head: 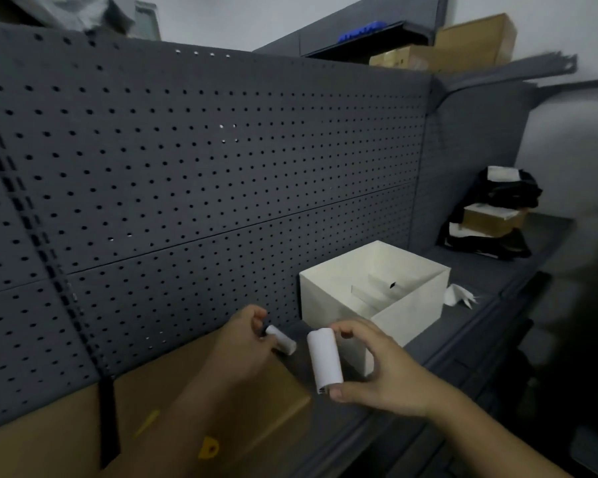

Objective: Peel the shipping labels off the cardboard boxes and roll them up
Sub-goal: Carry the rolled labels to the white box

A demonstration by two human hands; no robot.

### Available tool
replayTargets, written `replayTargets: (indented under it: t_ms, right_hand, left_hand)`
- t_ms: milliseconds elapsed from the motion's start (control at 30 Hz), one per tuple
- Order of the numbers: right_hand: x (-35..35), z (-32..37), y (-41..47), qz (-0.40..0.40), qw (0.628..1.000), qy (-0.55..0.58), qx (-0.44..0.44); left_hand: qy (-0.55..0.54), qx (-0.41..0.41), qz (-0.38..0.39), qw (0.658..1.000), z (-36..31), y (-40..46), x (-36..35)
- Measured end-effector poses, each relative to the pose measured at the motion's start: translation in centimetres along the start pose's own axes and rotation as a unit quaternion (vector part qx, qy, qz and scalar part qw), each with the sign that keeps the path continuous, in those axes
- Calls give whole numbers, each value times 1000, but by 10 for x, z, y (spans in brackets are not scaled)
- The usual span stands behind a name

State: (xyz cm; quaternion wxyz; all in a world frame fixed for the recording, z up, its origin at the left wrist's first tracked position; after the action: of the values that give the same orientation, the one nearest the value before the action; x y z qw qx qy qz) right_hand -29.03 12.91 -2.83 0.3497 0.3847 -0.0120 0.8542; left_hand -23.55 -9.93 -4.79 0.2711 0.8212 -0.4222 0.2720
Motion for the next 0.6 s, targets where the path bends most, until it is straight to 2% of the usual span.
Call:
replayTargets:
  t_ms: [67, 167, 333, 433, 600]
  right_hand:
    - [11, -14, 1, -16, 1000, 0, -7]
    - [24, -33, 5, -38, 999, -1, -22]
    - [40, -56, 4, -67, 996, -34, -46]
    - [51, -65, 5, -82, 993, -50, -63]
    - [54, -74, 10, -104, 990, -55, -81]
  left_hand:
    - [64, 8, 6, 998, 3, 20, -16]
    - [142, 25, 54, 988, 8, 45, -39]
    - [271, 27, 118, 955, 16, 71, -78]
    - [307, 56, 163, 936, 26, 82, -101]
    - [330, 81, 166, 926, 32, 91, -116]
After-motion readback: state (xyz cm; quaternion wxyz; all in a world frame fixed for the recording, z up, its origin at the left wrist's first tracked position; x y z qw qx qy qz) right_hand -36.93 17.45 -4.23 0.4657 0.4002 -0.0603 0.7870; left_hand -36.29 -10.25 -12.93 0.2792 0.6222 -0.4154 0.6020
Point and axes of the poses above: each hand's wrist, its own y-axis towards the middle knuckle, its own x-axis out of the back of the hand, z = x × y, the point moved 8 cm from there along y, towards the middle knuckle, and after that the axes turned 3 degrees about -z, right-handed, at the moved point
